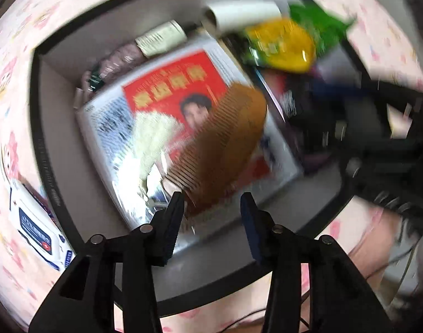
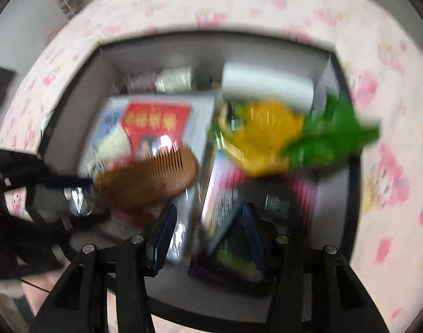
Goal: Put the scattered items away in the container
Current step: 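Lower the wooden comb into the box onto the red card, release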
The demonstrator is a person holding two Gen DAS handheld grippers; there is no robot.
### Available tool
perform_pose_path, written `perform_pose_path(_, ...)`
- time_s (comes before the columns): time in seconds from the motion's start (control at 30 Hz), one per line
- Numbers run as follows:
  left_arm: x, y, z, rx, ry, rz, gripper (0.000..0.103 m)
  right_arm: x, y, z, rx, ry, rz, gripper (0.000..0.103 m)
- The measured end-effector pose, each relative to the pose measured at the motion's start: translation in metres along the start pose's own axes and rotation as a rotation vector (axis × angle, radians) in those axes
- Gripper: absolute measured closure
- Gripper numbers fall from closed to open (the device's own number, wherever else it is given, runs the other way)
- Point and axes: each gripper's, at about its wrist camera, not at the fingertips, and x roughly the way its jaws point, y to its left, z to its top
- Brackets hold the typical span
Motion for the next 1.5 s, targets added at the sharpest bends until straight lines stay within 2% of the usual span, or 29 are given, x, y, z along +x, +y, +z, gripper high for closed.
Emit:
perform_pose_path(0.07, 0.001, 0.004, 0.002, -0.020, -0.001, 0.020, 0.056, -0.003, 0.009, 0.008, -0.034, -0.034, 0.001, 0.058)
perform_pose_path(0.13, -0.002, 0.011, 0.005, -0.044, -0.013, 0.031, 0.052, 0.009, 0.009, 0.017, -0.018, 0.002, 0.025, 0.058)
perform_pose_path(0.17, -0.003, 0.014, 0.006, -0.056, -0.019, 0.036, 0.054, 0.017, 0.008, 0.020, 0.000, 0.028, 0.026, 0.058)
perform_pose_path(0.2, -0.004, 0.015, 0.007, -0.061, -0.027, 0.046, 0.061, 0.021, 0.008, 0.020, 0.006, 0.037, 0.019, 0.058)
perform_pose_path(0.47, -0.021, 0.027, 0.018, -0.131, -0.139, 0.060, 0.064, 0.033, 0.010, 0.013, -0.001, 0.073, 0.019, 0.058)
perform_pose_path(0.53, -0.028, 0.030, 0.018, -0.170, -0.171, 0.066, 0.074, 0.034, 0.010, 0.014, -0.006, 0.077, 0.019, 0.058)
perform_pose_path(0.57, -0.033, 0.031, 0.017, -0.189, -0.181, 0.065, 0.075, 0.033, 0.008, 0.016, 0.006, 0.076, 0.022, 0.058)
perform_pose_path(0.67, -0.044, 0.014, 0.008, -0.127, -0.170, -0.013, 0.070, 0.030, 0.001, 0.019, 0.033, 0.063, 0.030, 0.058)
perform_pose_path(0.77, -0.035, 0.001, 0.006, -0.076, -0.091, 0.031, 0.068, 0.034, -0.002, 0.022, 0.033, 0.079, 0.035, 0.058)
perform_pose_path(0.87, -0.026, 0.004, 0.014, -0.092, -0.072, 0.073, 0.068, 0.035, 0.000, 0.028, 0.025, 0.079, 0.041, 0.058)
perform_pose_path(1.1, -0.046, 0.024, 0.046, -0.188, -0.174, 0.092, 0.069, 0.041, -0.002, 0.053, 0.043, 0.066, 0.047, 0.058)
perform_pose_path(1.2, -0.048, 0.024, 0.054, -0.222, -0.199, 0.098, 0.075, 0.043, -0.001, 0.062, 0.053, 0.049, 0.041, 0.058)
perform_pose_path(1.5, -0.085, 0.014, 0.041, -0.245, -0.264, 0.074, 0.081, 0.042, 0.006, 0.075, 0.067, 0.027, 0.017, 0.060)
